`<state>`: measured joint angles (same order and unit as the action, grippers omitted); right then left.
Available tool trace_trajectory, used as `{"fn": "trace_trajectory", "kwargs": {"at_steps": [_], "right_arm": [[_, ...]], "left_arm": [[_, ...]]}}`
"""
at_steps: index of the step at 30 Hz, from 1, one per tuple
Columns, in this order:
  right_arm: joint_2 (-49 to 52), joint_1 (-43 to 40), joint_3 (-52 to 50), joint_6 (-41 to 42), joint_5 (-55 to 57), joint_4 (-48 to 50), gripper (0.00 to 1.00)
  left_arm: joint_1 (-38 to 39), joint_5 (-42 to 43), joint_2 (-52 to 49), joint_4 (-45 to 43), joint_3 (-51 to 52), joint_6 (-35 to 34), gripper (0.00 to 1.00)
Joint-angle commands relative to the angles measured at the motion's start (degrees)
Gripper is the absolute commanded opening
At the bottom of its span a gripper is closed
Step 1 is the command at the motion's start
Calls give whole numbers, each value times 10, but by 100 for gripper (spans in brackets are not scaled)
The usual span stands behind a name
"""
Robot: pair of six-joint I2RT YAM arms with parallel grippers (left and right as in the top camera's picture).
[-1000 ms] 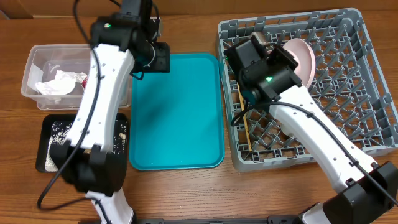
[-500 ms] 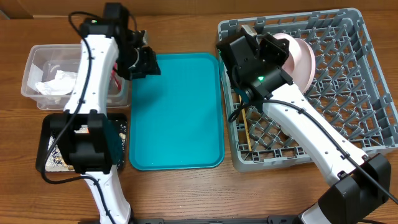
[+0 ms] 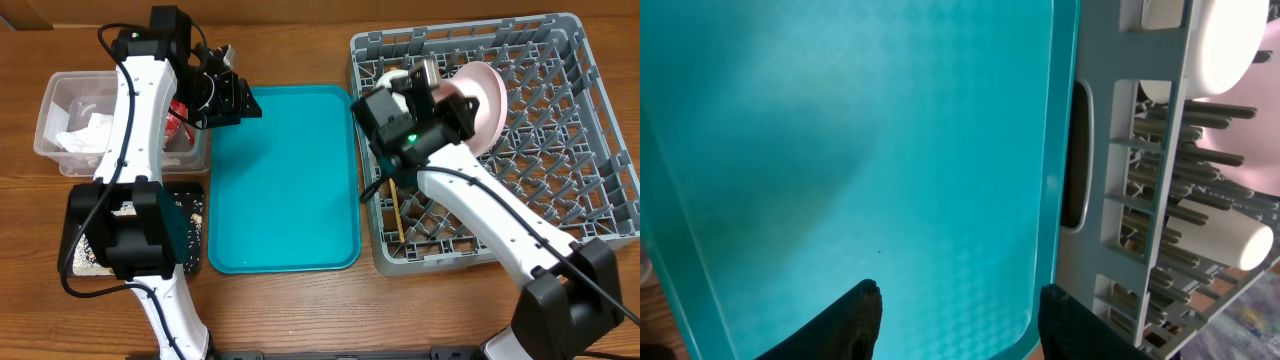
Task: Sort waste into correct bins and load items into the dishwasher
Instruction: 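Lower the pink bowl into the rack beside the plate and release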
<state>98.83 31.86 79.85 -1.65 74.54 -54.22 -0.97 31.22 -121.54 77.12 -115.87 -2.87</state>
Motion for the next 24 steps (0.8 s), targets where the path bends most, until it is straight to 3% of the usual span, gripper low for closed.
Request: {"fn": "trace_trajectory", "kwargs": {"at_steps": [1, 16, 24], "right_arm": [[-3, 1, -46, 32, 24, 32, 4], [-3, 38, -87, 35, -3, 29, 4], [-3, 45, -95, 94, -22, -24, 4]], "left_arm": [[-3, 16, 7, 0, -5, 12, 54], [-3, 14, 7, 2, -5, 17, 56], [-3, 12, 7, 2, -5, 17, 57]]}}
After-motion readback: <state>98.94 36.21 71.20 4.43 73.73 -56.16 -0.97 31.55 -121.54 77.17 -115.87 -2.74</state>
